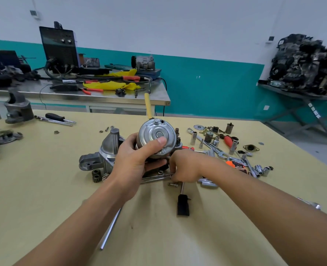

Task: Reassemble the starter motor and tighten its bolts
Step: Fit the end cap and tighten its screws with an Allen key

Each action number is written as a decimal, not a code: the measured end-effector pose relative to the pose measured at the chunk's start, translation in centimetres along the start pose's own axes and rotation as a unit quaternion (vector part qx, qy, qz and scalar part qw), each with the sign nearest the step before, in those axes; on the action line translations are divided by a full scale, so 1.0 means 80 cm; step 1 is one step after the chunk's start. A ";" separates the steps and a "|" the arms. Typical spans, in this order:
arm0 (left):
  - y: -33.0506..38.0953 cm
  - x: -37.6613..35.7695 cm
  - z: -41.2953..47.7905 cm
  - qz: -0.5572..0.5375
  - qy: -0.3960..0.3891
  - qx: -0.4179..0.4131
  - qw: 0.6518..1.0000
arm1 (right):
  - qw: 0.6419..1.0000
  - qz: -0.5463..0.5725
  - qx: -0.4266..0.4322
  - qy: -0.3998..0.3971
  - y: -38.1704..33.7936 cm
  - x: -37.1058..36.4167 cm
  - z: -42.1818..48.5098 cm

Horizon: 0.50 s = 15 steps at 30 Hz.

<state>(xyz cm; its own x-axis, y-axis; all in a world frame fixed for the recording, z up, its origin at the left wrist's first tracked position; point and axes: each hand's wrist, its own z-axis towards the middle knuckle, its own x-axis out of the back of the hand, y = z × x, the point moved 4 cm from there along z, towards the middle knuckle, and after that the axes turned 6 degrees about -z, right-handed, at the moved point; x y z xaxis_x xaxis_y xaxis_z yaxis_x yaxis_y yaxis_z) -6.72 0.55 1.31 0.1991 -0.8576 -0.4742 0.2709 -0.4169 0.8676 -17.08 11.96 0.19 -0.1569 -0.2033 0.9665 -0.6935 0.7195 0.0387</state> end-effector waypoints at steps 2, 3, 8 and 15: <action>0.000 0.001 0.000 0.015 0.003 -0.002 1.000 | 1.000 -0.027 -0.003 -0.005 0.003 0.000 -0.003; 0.000 0.002 0.000 0.021 0.004 -0.004 1.000 | 1.000 -0.030 -0.004 -0.003 0.005 0.000 -0.004; -0.001 0.008 0.002 0.047 0.014 -0.016 0.999 | 0.998 0.033 0.011 0.053 0.024 0.016 -0.024; -0.012 0.015 0.006 0.065 0.024 -0.022 0.997 | 0.922 0.245 0.030 0.298 0.070 0.072 -0.120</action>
<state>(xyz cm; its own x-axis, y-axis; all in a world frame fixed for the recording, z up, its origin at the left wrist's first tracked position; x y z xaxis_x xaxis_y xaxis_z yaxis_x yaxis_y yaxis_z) -7.21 -0.28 0.00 0.2800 -0.8876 -0.3656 0.2799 -0.2889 0.9155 -15.14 21.20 8.40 -0.0608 0.5503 0.8328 -0.6821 0.5862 -0.4372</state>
